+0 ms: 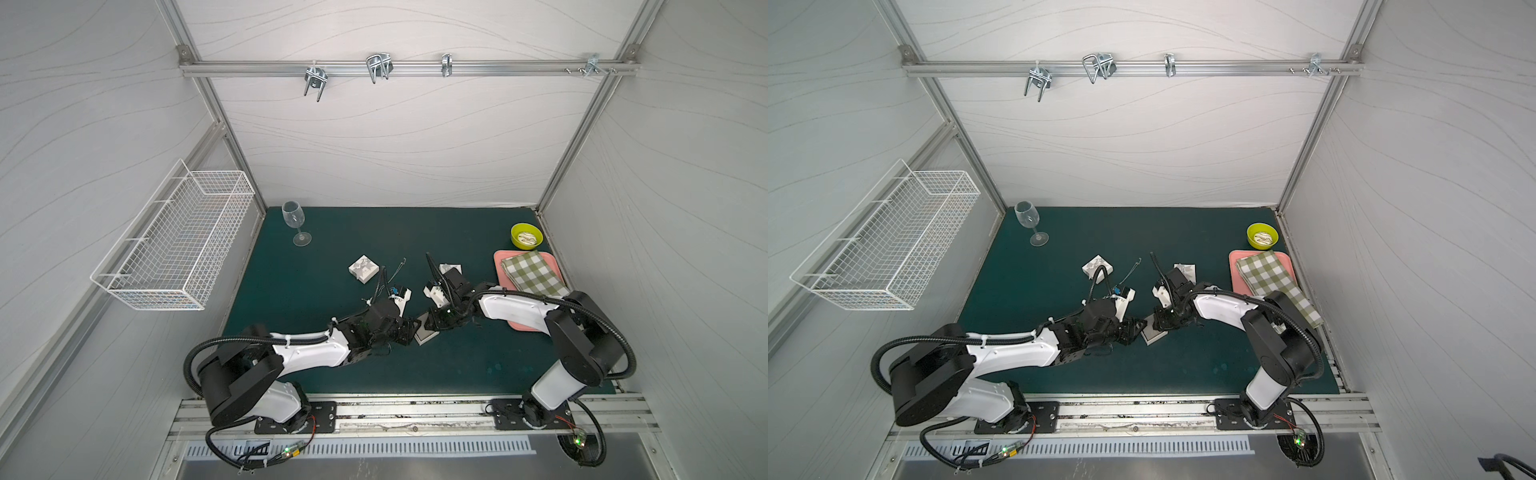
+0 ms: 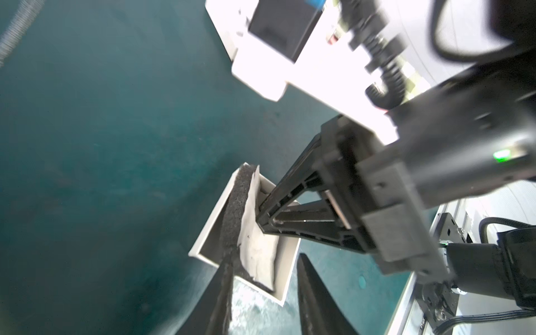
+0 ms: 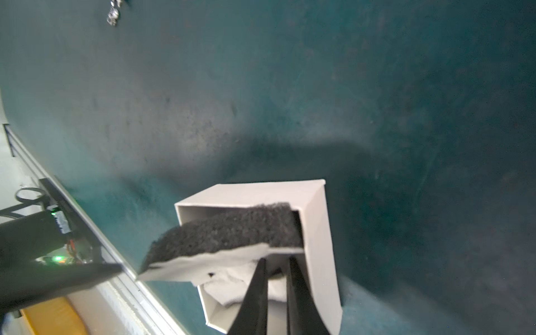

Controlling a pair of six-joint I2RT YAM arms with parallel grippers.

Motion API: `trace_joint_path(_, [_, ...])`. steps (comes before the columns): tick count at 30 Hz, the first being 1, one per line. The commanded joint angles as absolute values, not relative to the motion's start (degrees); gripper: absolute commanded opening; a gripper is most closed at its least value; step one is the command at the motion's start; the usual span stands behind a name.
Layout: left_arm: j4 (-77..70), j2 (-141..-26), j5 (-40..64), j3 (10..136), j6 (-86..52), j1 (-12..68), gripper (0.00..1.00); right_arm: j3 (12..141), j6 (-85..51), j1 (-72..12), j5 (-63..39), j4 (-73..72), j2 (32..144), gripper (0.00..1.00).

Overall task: Take the necklace out of the lift-off lid jewelry box
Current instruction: Place the inner lining in the jewelry box.

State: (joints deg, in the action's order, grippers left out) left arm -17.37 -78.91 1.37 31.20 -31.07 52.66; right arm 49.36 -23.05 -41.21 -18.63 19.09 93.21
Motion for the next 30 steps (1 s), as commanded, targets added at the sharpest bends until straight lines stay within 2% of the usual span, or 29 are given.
trace_joint_path(1, [-11.14, -75.07, -2.54, 31.83, -29.37, 52.58, 0.38, 51.77, -21.46, -42.81, -16.28, 22.67, 91.18, 0.18])
trace_joint_path(5, [-6.94, -73.49, -1.42, 32.78, -29.31, 50.90, 0.36, 54.60, -20.62, -45.50, -12.69, 25.95, 89.01, 0.31])
trace_joint_path(14, [-4.62, -73.09, 2.99, 32.52, -31.38, 45.35, 0.31, 60.33, -17.86, -50.27, -5.19, 30.23, 91.10, 0.52])
trace_joint_path(21, [-4.51, -72.76, 3.51, 31.21, -31.72, 44.65, 0.29, 61.61, -17.41, -50.44, -3.92, 27.55, 96.37, 0.51])
trace_joint_path(30, [-5.71, -73.39, 4.17, 30.05, -31.82, 44.56, 0.27, 59.90, -17.00, -50.54, -3.43, 24.73, 99.09, 0.35])
